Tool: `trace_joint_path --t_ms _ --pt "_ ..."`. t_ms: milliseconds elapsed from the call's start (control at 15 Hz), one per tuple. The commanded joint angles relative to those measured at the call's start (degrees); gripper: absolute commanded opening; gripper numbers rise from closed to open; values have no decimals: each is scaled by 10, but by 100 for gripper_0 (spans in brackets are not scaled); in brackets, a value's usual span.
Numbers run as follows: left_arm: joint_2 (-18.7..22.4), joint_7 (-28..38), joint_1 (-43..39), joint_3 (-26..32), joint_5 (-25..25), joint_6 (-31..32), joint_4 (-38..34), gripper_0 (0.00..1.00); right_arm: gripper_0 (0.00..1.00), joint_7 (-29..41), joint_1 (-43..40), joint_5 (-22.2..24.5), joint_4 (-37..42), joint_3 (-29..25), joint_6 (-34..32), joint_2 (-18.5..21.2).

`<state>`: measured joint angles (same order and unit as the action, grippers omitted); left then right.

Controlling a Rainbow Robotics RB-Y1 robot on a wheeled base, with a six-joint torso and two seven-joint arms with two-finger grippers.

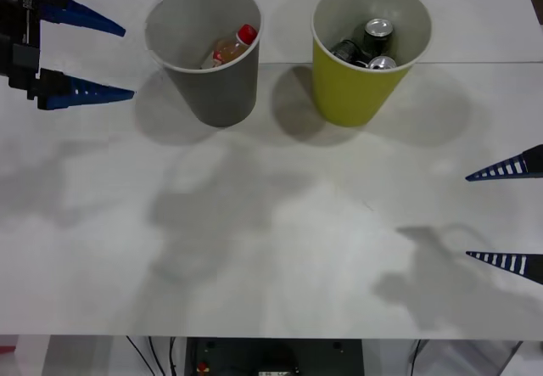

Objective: Put the can into the green bin and the plastic bottle into the gray bin

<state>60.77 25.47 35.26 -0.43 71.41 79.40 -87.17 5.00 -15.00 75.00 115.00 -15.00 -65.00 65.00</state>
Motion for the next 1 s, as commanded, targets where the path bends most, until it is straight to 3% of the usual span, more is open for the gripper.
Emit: trace_joint_path --t_ms 67,400,1000 --pt "1 -1 -82 77 17 17 -70 100 100 0 0 0 0 0 0 0" --pt "1 -10 -186 138 18 13 -138 100 100 0 0 0 0 0 0 0" --pt "1 -210 -309 165 11 7 -146 100 100 0 0 0 0 0 0 0"
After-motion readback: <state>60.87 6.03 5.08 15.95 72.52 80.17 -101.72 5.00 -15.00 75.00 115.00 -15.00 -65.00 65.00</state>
